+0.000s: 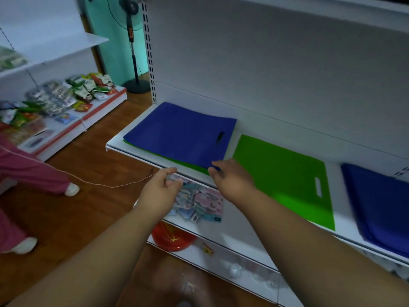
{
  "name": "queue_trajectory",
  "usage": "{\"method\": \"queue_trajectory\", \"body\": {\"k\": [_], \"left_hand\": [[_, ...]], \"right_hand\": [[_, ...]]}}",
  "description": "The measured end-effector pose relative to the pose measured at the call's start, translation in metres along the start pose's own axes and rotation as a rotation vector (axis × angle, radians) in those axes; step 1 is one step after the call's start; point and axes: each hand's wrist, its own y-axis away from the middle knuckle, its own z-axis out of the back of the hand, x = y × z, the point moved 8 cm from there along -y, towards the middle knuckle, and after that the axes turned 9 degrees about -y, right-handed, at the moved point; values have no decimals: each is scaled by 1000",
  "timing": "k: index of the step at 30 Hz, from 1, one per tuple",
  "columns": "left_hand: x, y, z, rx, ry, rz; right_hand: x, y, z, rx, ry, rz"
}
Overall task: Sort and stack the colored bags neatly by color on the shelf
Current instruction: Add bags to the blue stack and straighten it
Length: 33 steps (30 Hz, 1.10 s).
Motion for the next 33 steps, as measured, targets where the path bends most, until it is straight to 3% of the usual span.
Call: {"method": "queue_trajectory", "body": {"k": [4, 9, 12, 19, 26, 33], "left_hand": [[14, -5, 1, -21, 276, 140], [29, -16, 7, -198, 601, 309], [33, -15, 4, -217, 435, 267], [-54, 32, -61, -152, -375, -164], [-157, 85, -192, -168, -473, -468], [-236, 141, -337, -121, -555, -600]], "right_hand": [[-1, 7, 24, -162, 7, 34], [-24, 41, 67, -421, -220, -26], [-52, 76, 79, -448, -154, 14], [-157, 158, 143, -609, -32, -123], [-279, 248, 214, -687, 38, -290], [-409, 324, 292, -634, 162, -381]]}}
